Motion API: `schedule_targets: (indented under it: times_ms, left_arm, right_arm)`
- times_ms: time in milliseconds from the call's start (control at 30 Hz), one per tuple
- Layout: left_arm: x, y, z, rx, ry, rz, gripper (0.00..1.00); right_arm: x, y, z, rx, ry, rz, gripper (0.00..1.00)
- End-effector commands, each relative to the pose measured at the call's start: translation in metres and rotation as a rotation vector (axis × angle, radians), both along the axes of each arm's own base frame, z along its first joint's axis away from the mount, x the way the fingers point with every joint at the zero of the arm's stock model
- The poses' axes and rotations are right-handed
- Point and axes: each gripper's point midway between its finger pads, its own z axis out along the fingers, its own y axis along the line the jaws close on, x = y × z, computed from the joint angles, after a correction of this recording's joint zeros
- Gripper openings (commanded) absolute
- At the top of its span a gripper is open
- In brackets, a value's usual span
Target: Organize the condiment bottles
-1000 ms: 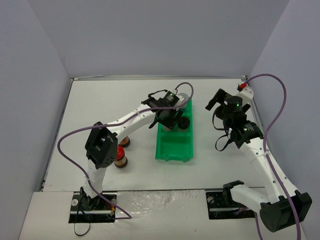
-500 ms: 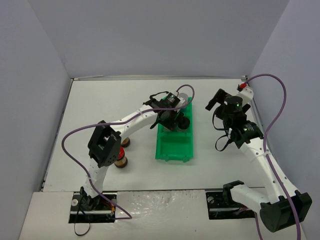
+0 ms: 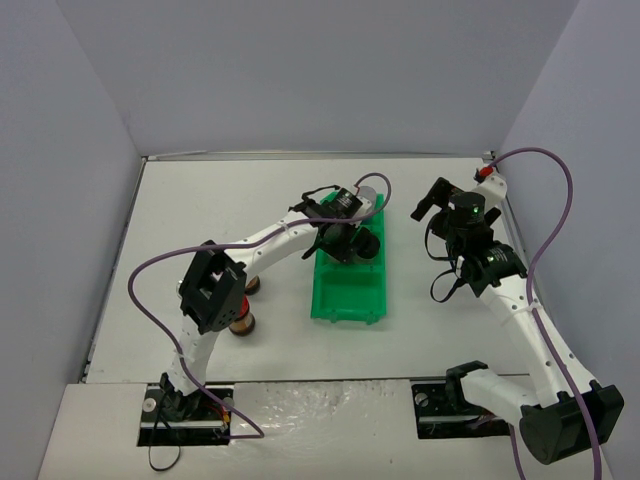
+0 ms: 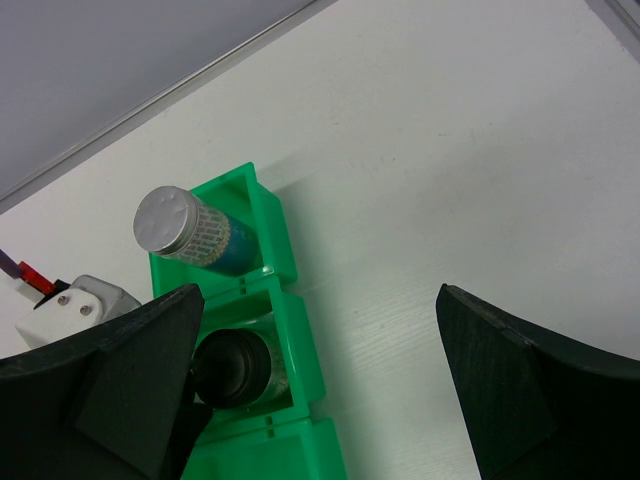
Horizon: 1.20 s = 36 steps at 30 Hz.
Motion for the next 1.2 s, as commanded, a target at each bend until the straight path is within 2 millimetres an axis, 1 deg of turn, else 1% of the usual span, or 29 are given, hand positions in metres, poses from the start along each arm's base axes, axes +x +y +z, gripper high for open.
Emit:
schedule_targets:
  times_ms: [0, 133, 200, 300, 500, 533, 633, 700, 800, 867, 933, 1033, 1100, 1167]
  left_arm:
    - [0.01, -0.016, 0.043, -0.081, -0.108, -0.032, 0.74]
    - [0.009, -0.017, 0.046, -0.082, -0.116, -0.042, 0.81]
    - [0.008, -0.017, 0.048, -0.078, -0.12, -0.046, 0.82]
    - [0.009, -0.012, 0.057, -0.067, -0.146, -0.035, 0.82]
    - [0.004, 0.001, 0.087, -0.055, -0.195, -0.019, 0.83]
    - [0.002, 0.003, 0.09, -0.057, -0.199, -0.023, 0.84]
    - [-0.005, 0.007, 0.108, -0.078, -0.226, -0.042, 0.87]
    - [-0.009, 0.013, 0.112, -0.068, -0.227, -0.041, 0.87]
    - [-0.015, 0.023, 0.128, -0.082, -0.245, -0.013, 0.87]
    - [-0.02, 0.035, 0.137, -0.088, -0.266, 0.036, 0.87]
    - [-0.02, 0.055, 0.143, -0.079, -0.295, 0.153, 0.89]
    - [-0.025, 0.092, 0.141, -0.018, -0.325, 0.31, 0.9]
    - [-0.026, 0.112, 0.143, 0.009, -0.352, 0.404, 0.93]
    - [-0.032, 0.138, 0.132, 0.056, -0.352, 0.501, 0.97]
  right_arm:
    - [0.006, 0.0, 0.016, 0.01, -0.069, -0.014, 1.0]
    - [0.006, -0.001, 0.016, 0.009, -0.068, -0.015, 1.0]
    - [0.006, -0.001, 0.015, 0.01, -0.068, -0.015, 1.0]
    - [0.006, -0.001, 0.015, 0.009, -0.068, -0.015, 1.0]
    - [0.006, 0.0, 0.014, 0.012, -0.065, -0.015, 1.0]
    - [0.006, 0.0, 0.014, 0.015, -0.066, -0.013, 1.0]
    - [0.007, 0.001, 0.012, 0.02, -0.06, -0.011, 1.0]
    - [0.007, 0.002, 0.012, 0.022, -0.059, -0.01, 1.0]
    - [0.006, 0.001, 0.011, 0.019, -0.059, -0.012, 1.0]
    - [0.006, 0.001, 0.011, 0.019, -0.059, -0.013, 1.0]
    - [0.006, 0.001, 0.01, 0.021, -0.058, -0.01, 1.0]
    - [0.006, 0.002, 0.008, 0.025, -0.054, -0.011, 1.0]
    - [0.006, 0.003, 0.008, 0.026, -0.054, -0.007, 1.0]
    - [0.007, 0.004, 0.007, 0.025, -0.051, -0.001, 1.0]
